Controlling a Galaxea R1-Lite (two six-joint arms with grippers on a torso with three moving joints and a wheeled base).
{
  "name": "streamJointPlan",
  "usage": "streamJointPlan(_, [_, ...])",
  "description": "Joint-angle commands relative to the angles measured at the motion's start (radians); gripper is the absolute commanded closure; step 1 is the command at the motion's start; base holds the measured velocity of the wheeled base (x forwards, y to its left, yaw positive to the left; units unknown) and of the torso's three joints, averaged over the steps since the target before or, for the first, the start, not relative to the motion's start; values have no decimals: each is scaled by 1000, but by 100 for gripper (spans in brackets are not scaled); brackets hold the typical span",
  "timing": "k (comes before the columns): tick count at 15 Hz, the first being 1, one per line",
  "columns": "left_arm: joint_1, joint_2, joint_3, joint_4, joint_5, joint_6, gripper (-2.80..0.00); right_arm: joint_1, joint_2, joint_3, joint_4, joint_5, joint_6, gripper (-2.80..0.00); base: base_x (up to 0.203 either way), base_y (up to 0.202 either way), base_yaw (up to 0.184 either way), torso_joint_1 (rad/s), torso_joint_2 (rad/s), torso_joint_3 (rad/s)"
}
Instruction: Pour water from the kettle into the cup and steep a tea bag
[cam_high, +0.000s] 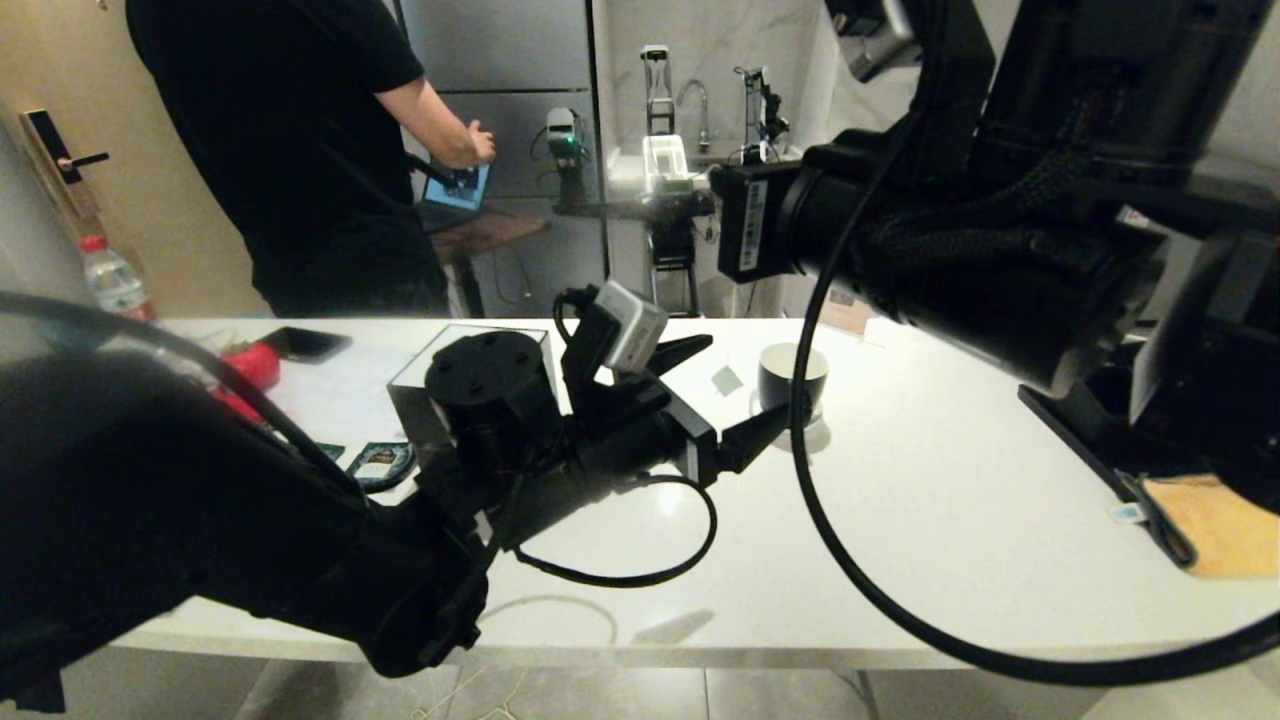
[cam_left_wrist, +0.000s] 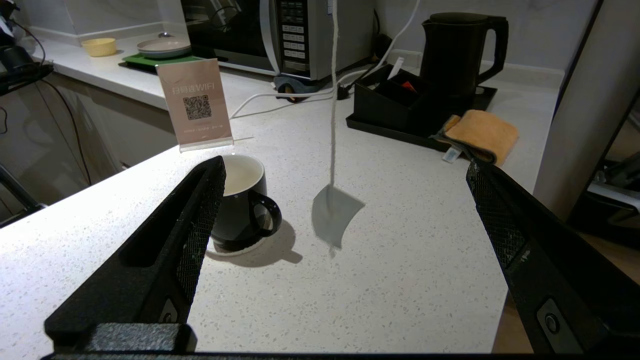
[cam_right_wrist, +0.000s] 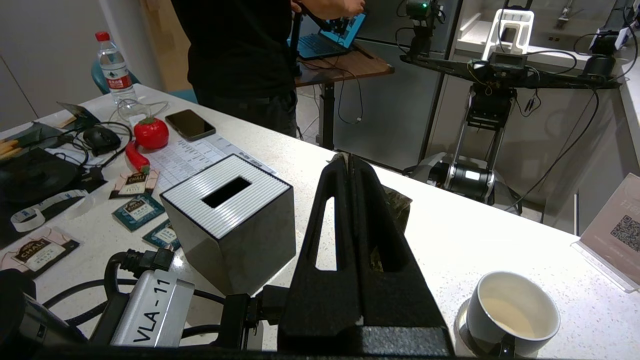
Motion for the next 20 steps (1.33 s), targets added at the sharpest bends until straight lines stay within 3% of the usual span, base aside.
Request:
streamJointPlan(1, [0,-1,1,-8,-1,0,-280,1,1,-1,-3,-2,0,0,0,0,0,0,0,0])
streamJointPlan(15, [0,7,13,-9,-1,3,-280,-1,1,1,-4,-2,0,0,0,0,0,0,0,0])
streamJointPlan(16, [0,11,12,-9,-1,4,0,1,1,1,-4,-2,0,0,0,0,0,0,0,0])
streamJointPlan(20, [0,14,12,-28,-1,-4,0,1,1,2,-4,-2,0,0,0,0,0,0,0,0])
